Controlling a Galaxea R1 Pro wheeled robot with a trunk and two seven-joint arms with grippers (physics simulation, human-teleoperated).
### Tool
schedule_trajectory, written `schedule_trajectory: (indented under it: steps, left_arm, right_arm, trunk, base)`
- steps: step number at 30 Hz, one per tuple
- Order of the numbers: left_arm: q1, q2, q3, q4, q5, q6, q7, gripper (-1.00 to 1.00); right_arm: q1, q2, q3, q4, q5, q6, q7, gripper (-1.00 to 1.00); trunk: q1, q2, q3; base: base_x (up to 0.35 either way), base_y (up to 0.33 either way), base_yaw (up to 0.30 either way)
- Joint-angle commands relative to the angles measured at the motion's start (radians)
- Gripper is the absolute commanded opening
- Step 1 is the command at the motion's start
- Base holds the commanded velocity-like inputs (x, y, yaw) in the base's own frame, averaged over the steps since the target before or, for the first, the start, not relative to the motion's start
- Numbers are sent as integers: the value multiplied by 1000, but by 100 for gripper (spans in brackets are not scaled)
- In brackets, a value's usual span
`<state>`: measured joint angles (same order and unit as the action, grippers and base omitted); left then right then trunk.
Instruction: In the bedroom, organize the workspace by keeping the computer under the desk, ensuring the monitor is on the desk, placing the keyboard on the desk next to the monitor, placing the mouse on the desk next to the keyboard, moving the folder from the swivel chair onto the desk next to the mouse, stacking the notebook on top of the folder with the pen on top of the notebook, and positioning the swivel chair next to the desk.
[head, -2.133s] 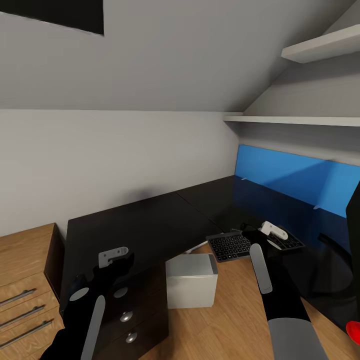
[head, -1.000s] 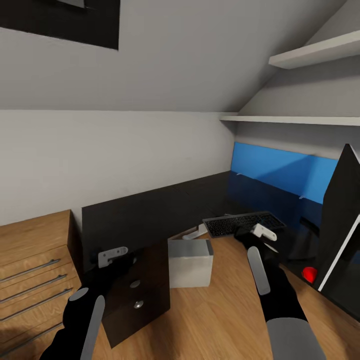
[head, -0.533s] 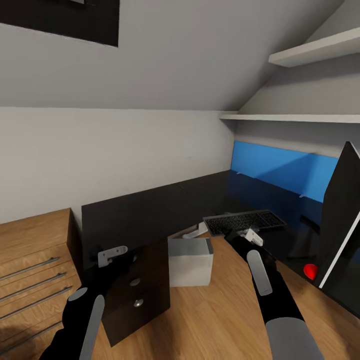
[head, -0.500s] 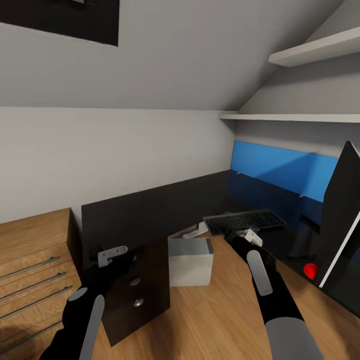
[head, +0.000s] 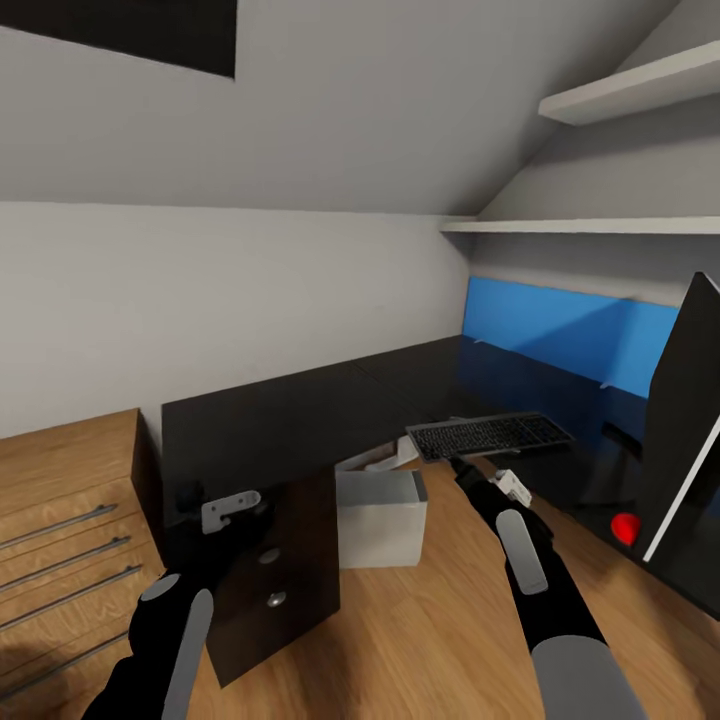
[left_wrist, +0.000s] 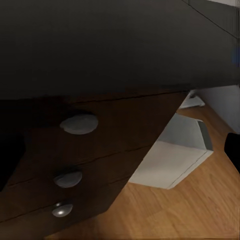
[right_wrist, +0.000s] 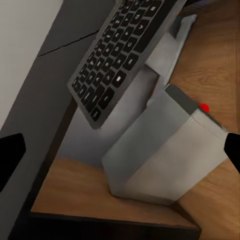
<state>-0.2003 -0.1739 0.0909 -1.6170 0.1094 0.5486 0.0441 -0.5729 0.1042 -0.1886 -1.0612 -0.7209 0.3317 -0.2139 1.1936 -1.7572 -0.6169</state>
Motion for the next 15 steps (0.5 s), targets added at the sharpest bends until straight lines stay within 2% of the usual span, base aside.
schedule_trajectory:
  steps: [1, 2, 4, 5, 8, 9, 10, 14, 15]
  left_arm:
    - [-1, 0, -11, -1, 18, 15, 4, 100]
    - [-1, 0, -17, -1, 25, 24, 3, 100]
    - [-1, 2, -28, -1, 63, 67, -5, 100]
    - [-1, 6, -33, -1, 106, 123, -32, 100]
    - [-1, 16, -35, -1, 168, 224, -93, 100]
    - [-1, 28, -35, -1, 196, 289, -143, 100]
    - [-1, 56, -35, -1, 226, 386, -255, 100]
    - [-1, 85, -36, -1, 241, 438, -374, 100]
    - [-1, 102, -36, -1, 248, 453, -414, 100]
  right_arm:
    - [-1, 2, -12, 6, -15, -16, -6, 100]
    - [-1, 3, -17, 11, -19, -29, -6, 100]
    - [-1, 4, -32, 26, -43, -80, -6, 100]
    - [-1, 4, -39, 46, -77, -131, -6, 100]
    - [-1, 3, -44, 80, -140, -209, -5, 100]
    - [-1, 2, -46, 97, -179, -247, -4, 100]
    - [-2, 1, -46, 115, -229, -288, -3, 100]
    - [-2, 1, -45, 124, -252, -314, -1, 100]
    - [-2, 1, -44, 125, -255, -329, -1, 100]
  trunk:
    - [4, -8, -4]
    - [8, -15, -7]
    - [15, -29, -14]
    - [19, -36, -17]
    - [31, -57, -26]
    - [35, -64, -29]
    - [38, -71, -33]
    - [54, -99, -45]
    - [58, -106, -48]
  base:
    - [0, 0, 0]
    - [0, 0, 0]
    - [0, 0, 0]
    - [0, 0, 0]
    - [0, 0, 0]
    - [0, 0, 0]
    - [0, 0, 0]
    - [0, 0, 0]
    - [0, 0, 0]
